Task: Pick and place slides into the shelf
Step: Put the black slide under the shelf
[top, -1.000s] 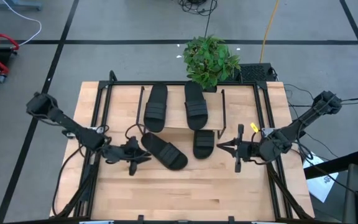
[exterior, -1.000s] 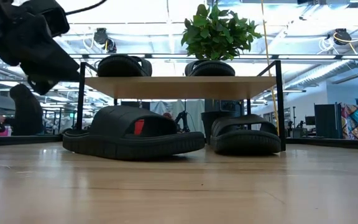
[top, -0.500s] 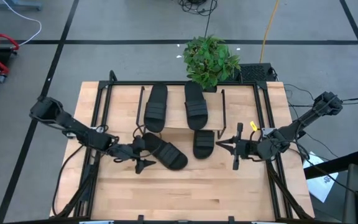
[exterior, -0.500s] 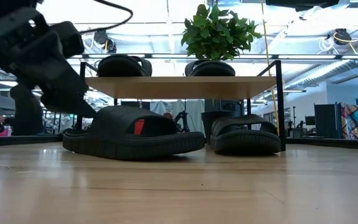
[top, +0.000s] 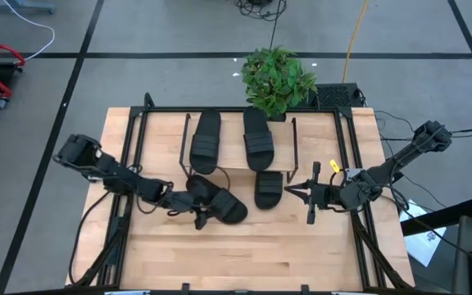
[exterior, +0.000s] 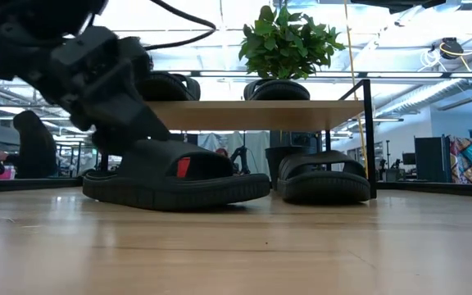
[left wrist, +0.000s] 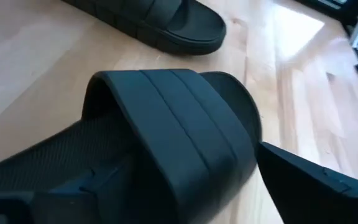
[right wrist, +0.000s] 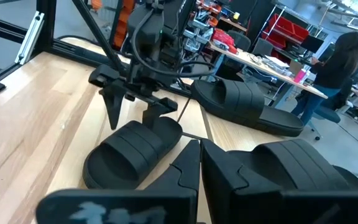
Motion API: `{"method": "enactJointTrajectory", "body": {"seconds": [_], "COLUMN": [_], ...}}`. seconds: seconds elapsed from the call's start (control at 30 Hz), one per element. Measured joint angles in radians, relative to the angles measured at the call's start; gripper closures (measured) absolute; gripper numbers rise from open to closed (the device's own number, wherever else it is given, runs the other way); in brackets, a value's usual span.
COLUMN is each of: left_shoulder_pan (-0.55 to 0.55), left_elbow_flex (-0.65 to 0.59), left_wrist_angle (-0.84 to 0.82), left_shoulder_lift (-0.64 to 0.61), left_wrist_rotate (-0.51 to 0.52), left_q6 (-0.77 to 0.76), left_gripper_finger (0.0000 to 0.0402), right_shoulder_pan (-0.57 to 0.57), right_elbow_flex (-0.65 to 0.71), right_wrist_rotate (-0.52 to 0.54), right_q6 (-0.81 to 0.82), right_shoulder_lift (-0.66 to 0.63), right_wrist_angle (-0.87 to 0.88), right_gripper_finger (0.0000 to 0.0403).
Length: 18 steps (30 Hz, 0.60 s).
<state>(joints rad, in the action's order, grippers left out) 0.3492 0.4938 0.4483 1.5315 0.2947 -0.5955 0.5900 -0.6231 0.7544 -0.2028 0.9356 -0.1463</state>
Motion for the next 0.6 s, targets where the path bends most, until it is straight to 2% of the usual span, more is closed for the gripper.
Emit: {"method": "enactJointTrajectory", "body": {"seconds": [0.1, 0.17, 0.23, 0.4, 0.6], "left_shoulder_pan": [-0.008, -0.009, -0.007, 0.0, -0.003], "left_elbow_flex": [0.028, 0.047, 0.06, 0.096, 0.169], "left_wrist_angle": [-0.013, -0.034, -0.045, -0.053, -0.065], "left_shoulder_lift": [0.031, 0.045, 0.051, 0.05, 0.042], "left_wrist_rotate": [-0.006, -0.033, -0.081, -0.229, -0.51], "left_q6": [0.026, 0.055, 0.091, 0.186, 0.348], "left_gripper_finger": [0.0122, 0.0158, 0.0209, 0.0372, 0.0394], "right_shoulder_pan": [0.0, 0.0, 0.0, 0.001, 0.001], "right_elbow_flex": [0.0, 0.0, 0.0, 0.0, 0.0], "right_wrist_rotate": [-0.002, -0.028, -0.058, -0.079, -0.08], "right_q6": [0.0, 0.0, 0.0, 0.0, 0.0], "right_shoulder_lift": [0.0, 0.0, 0.0, 0.0, 0.0], "right_wrist_angle": [0.0, 0.0, -0.001, -0.008, -0.01], "right_gripper_finger": [0.0397, 0.0397, 0.0397, 0.0397, 0.0397]}}
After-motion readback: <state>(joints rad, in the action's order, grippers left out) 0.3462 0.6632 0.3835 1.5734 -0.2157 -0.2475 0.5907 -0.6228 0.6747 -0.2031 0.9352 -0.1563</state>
